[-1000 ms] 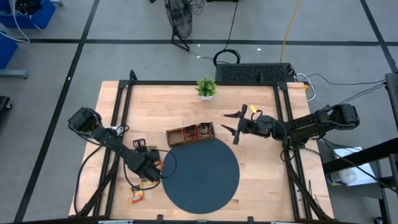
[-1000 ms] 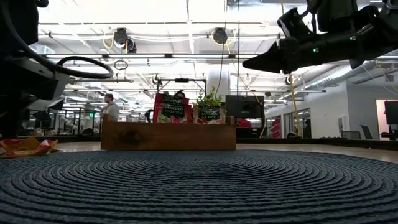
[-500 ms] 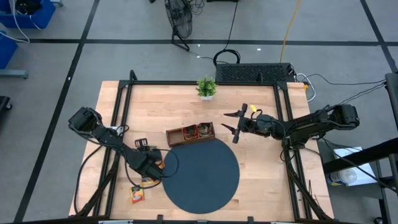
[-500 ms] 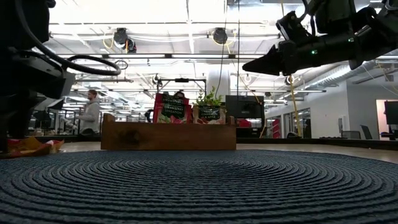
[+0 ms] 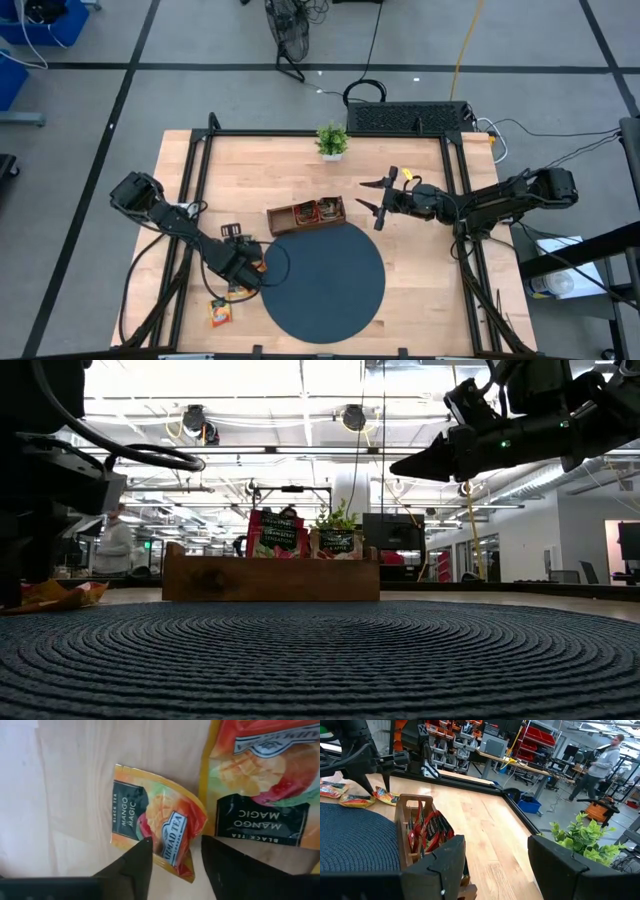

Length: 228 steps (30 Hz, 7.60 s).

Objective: Pick & Place Tea
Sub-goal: Put the yellow tea bag into the left slot of the wooden organizer, then put the top yellow tea bag into the left slot of the wooden organizer

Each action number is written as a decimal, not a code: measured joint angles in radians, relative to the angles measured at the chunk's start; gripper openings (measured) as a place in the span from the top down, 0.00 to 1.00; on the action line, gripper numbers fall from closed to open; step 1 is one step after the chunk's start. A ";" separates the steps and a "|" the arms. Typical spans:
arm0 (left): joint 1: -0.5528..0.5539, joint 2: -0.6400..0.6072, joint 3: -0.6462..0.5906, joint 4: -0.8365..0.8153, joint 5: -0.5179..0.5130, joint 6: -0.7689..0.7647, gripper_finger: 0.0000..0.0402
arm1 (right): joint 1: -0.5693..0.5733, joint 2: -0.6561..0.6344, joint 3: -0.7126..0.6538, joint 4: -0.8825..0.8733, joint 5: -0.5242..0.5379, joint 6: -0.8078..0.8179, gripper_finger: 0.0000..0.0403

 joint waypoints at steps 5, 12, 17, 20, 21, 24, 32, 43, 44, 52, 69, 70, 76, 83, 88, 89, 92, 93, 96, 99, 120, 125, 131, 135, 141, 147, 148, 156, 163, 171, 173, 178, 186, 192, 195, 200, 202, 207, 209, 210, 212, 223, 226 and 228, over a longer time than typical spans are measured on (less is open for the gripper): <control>0.003 0.000 0.000 0.011 0.028 0.006 0.75 | 0.000 0.000 0.000 -0.006 0.000 0.000 0.51; 0.036 0.002 0.020 -0.051 0.061 -0.056 0.96 | 0.000 0.000 0.000 -0.005 0.000 -0.003 0.51; 0.045 0.003 0.170 -0.286 -0.046 -0.038 0.98 | -0.002 0.000 0.000 -0.005 0.000 -0.002 0.52; 0.062 0.002 0.285 -0.395 -0.173 -0.029 0.97 | -0.014 0.000 0.000 -0.005 0.000 0.009 0.53; 0.072 0.002 0.319 -0.414 -0.213 -0.017 0.97 | -0.020 0.000 0.000 -0.005 0.000 0.016 0.53; 0.114 0.002 0.394 -0.429 -0.329 0.038 0.98 | -0.034 0.000 0.000 -0.006 0.000 0.025 0.54; 0.304 0.001 0.351 -0.142 -0.411 0.306 0.98 | -0.050 0.000 0.000 -0.040 0.000 0.037 0.54; 0.442 0.001 0.220 0.073 -0.257 0.449 0.96 | -0.050 0.000 -0.016 -0.073 0.000 0.045 0.54; 0.446 0.001 0.212 0.080 -0.257 0.448 0.97 | -0.050 0.000 -0.020 -0.073 0.001 0.045 0.54; 0.450 0.001 0.195 0.157 -0.167 0.482 0.92 | -0.050 0.000 -0.029 -0.073 0.002 0.068 0.55; 0.447 0.001 0.195 0.184 -0.116 0.354 0.74 | -0.050 0.000 -0.029 -0.096 0.003 0.071 0.57; 0.447 0.001 0.195 0.184 -0.116 0.353 0.71 | -0.050 0.000 -0.029 -0.096 0.003 0.071 0.57; 0.447 0.001 0.196 0.181 -0.116 0.373 0.55 | -0.050 0.000 -0.029 -0.096 0.003 0.071 0.57; 0.447 -0.008 0.287 0.067 -0.108 0.456 0.45 | -0.050 0.000 -0.029 -0.096 0.004 0.071 0.57; 0.475 -0.009 0.327 0.006 -0.131 0.501 0.44 | -0.050 0.000 -0.029 -0.103 0.004 0.071 0.57; 0.491 -0.009 0.324 0.003 -0.119 0.501 0.44 | -0.050 0.000 -0.030 -0.104 0.004 0.071 0.57; 0.538 -0.009 0.303 0.010 -0.110 0.510 0.44 | -0.050 0.000 -0.030 -0.103 0.004 0.071 0.57; 0.553 -0.009 0.292 0.021 -0.099 0.520 0.44 | -0.050 0.000 -0.030 -0.104 0.004 0.071 0.57; 0.595 -0.009 0.255 0.081 -0.038 0.559 0.44 | -0.050 0.000 -0.030 -0.112 0.004 0.071 0.57; 0.625 -0.008 0.232 0.123 0.037 0.598 0.44 | -0.050 0.000 -0.030 -0.113 0.004 0.071 0.57; 0.631 -0.008 0.225 0.163 0.215 0.647 0.44 | -0.050 0.000 -0.030 -0.117 0.004 0.069 0.58; 0.631 -0.008 0.225 0.164 0.222 0.656 0.45 | -0.050 0.000 -0.030 -0.117 0.004 0.069 0.58; 0.631 -0.008 0.225 0.164 0.222 0.703 0.62 | -0.050 0.000 -0.030 -0.117 0.004 0.068 0.58; 0.631 -0.008 0.225 0.164 0.221 0.719 0.84 | -0.050 0.000 -0.030 -0.117 0.004 0.068 0.59; 0.623 -0.036 0.247 0.126 0.159 0.685 0.97 | -0.051 0.000 -0.030 -0.116 0.004 0.068 0.59; 0.587 -0.069 0.281 0.053 0.056 0.671 0.98 | -0.051 0.000 -0.030 -0.110 0.005 0.070 0.59; 0.583 -0.073 0.283 0.052 0.053 0.671 0.99 | -0.051 0.000 -0.030 -0.111 0.005 0.070 0.59; 0.575 -0.072 0.271 0.019 0.026 0.645 0.99 | -0.051 0.000 -0.030 -0.111 0.005 0.070 0.60; 0.594 -0.072 0.265 0.035 -0.005 0.626 0.99 | -0.051 0.000 -0.030 -0.111 0.005 0.071 0.60; 0.599 -0.072 0.259 0.071 -0.005 0.624 0.99 | -0.051 0.000 -0.030 -0.111 0.005 0.071 0.60; 0.599 -0.072 0.247 0.081 -0.004 0.619 0.99 | -0.051 0.000 -0.030 -0.112 0.005 0.071 0.60; 0.600 -0.072 0.210 0.126 0.010 0.615 0.98 | -0.051 0.000 -0.030 -0.113 0.005 0.071 0.60; 0.600 -0.071 0.175 0.180 0.014 0.614 0.96 | -0.051 0.000 -0.030 -0.110 0.005 0.071 0.60; 0.600 -0.071 0.176 0.192 0.021 0.615 0.95 | -0.051 0.000 -0.030 -0.110 0.005 0.071 0.60; 0.600 -0.071 0.176 0.192 0.021 0.597 0.95 | -0.051 0.000 -0.030 -0.110 0.005 0.071 0.60; 0.600 -0.071 0.177 0.192 0.021 0.563 0.91 | -0.051 0.000 -0.030 -0.110 0.005 0.071 0.60; 0.600 -0.071 0.177 0.191 0.018 0.555 0.86 | -0.051 0.000 -0.030 -0.110 0.005 0.071 0.60; 0.600 -0.077 0.177 0.190 0.002 0.554 0.68 | -0.051 0.000 -0.030 -0.110 0.004 0.071 0.60; 0.600 -0.085 0.180 0.189 0.002 0.571 0.62 | -0.052 0.000 -0.030 -0.110 0.005 0.071 0.60; 0.600 -0.086 0.189 0.186 0.001 0.577 0.59 | -0.052 0.000 -0.030 -0.110 0.005 0.071 0.60; 0.600 -0.096 0.203 0.162 0.002 0.583 0.54 | -0.052 0.000 -0.030 -0.110 0.004 0.071 0.60; 0.504 -0.169 0.271 -0.030 0.257 0.266 0.45 | -0.052 0.000 -0.029 -0.116 0.004 0.072 0.60; 0.419 -0.166 0.271 -0.043 0.267 0.145 0.44 | -0.052 0.000 -0.029 -0.117 0.004 0.075 0.60; 0.360 -0.166 0.271 -0.028 0.246 0.029 0.44 | -0.052 0.000 -0.029 -0.117 0.004 0.076 0.60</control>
